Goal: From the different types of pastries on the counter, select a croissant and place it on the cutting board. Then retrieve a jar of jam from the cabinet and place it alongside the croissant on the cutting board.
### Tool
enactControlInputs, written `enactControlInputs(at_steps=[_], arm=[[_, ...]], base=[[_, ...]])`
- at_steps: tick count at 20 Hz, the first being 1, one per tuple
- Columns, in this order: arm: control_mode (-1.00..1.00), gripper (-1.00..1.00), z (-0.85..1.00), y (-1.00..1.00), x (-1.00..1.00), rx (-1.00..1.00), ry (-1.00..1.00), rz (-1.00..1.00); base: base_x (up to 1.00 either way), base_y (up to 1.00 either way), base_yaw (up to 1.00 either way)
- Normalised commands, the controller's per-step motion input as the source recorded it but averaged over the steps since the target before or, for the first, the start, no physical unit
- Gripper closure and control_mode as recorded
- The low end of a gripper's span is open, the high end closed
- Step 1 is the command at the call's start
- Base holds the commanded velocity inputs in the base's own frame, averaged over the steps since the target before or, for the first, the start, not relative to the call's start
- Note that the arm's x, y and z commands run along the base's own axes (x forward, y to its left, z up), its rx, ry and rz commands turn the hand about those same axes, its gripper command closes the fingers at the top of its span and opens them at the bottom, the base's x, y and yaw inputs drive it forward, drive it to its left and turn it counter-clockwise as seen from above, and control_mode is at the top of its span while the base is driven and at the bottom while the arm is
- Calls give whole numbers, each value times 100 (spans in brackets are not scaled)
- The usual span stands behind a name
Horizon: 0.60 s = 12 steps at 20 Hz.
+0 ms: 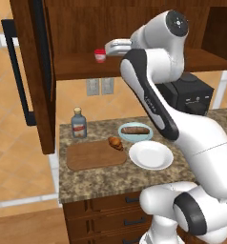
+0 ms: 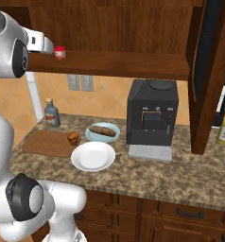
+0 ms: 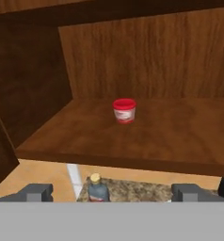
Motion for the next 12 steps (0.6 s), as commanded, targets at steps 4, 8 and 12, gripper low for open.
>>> enactControlInputs(at_steps=[4, 8, 12], arm=[[-100, -100, -22, 0, 16, 0, -1, 2], [-100, -100, -22, 0, 36, 0, 0, 0], [-100, -100, -17, 0, 42, 0, 0, 0]], base=[[0, 0, 0], [0, 0, 0], [0, 0, 0]])
